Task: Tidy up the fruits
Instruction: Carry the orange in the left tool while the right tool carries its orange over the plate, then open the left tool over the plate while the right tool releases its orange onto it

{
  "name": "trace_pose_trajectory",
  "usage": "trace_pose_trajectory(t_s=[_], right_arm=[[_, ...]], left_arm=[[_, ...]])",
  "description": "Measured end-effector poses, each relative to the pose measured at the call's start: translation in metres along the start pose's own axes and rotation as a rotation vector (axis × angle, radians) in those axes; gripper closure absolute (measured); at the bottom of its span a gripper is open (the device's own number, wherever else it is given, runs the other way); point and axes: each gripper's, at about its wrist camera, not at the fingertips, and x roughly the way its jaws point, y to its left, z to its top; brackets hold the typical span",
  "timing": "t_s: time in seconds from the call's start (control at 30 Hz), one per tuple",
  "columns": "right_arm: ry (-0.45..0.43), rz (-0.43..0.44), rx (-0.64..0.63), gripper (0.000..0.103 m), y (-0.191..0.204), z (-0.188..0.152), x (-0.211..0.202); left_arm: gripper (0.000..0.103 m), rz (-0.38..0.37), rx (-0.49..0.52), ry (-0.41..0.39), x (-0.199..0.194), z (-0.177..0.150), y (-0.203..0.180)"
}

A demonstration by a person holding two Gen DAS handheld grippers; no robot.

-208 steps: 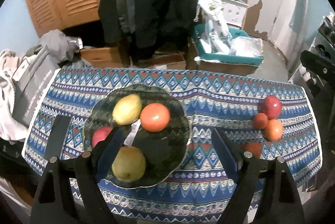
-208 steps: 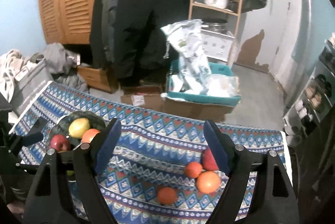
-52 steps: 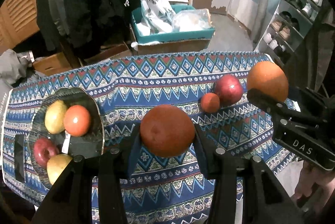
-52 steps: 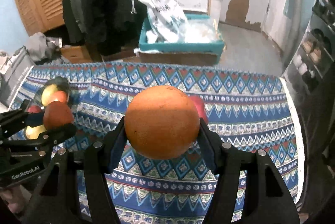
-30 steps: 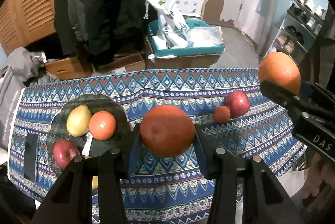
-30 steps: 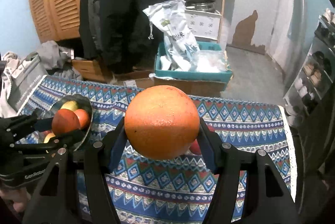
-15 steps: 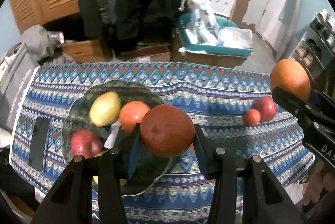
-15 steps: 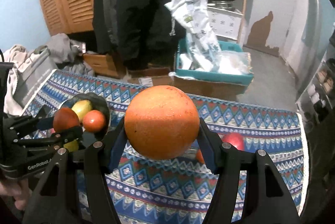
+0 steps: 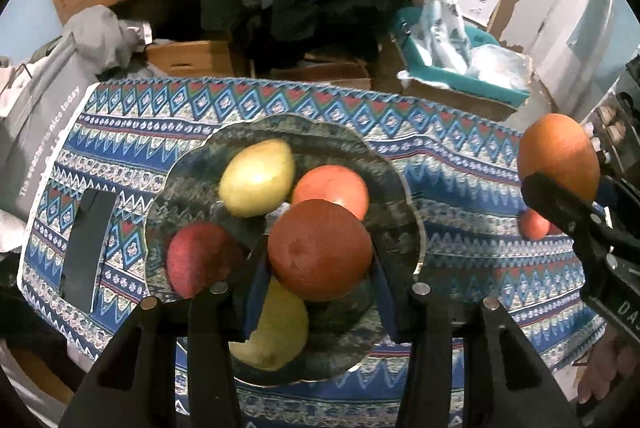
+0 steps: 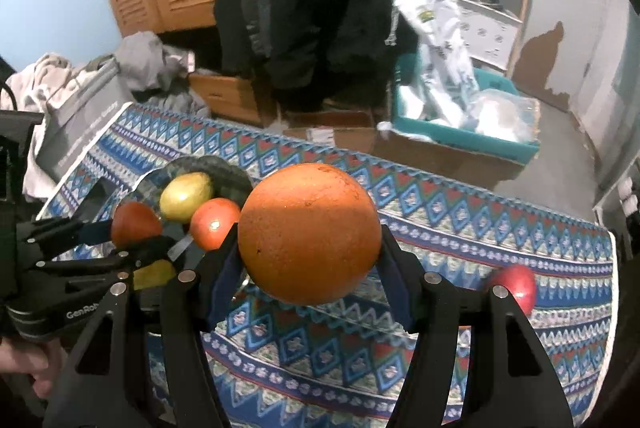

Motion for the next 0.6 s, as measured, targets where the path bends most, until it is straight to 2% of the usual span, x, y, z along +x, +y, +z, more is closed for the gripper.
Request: trace_pose_trajectory(t_s=[0.27,0.6], right_arm=[[0.077,0.045,-0.042,0.04,0.025,-0.007,0.037],[0.133,0.072,-0.066,0.04,0.043,-0.011,0.057]], left_arm=[[0.055,0.009,-0.037,0.051,0.018,-0.005,0.026],[0.055,0.009,-0.043,0.1,0.03,-0.012,0.038]])
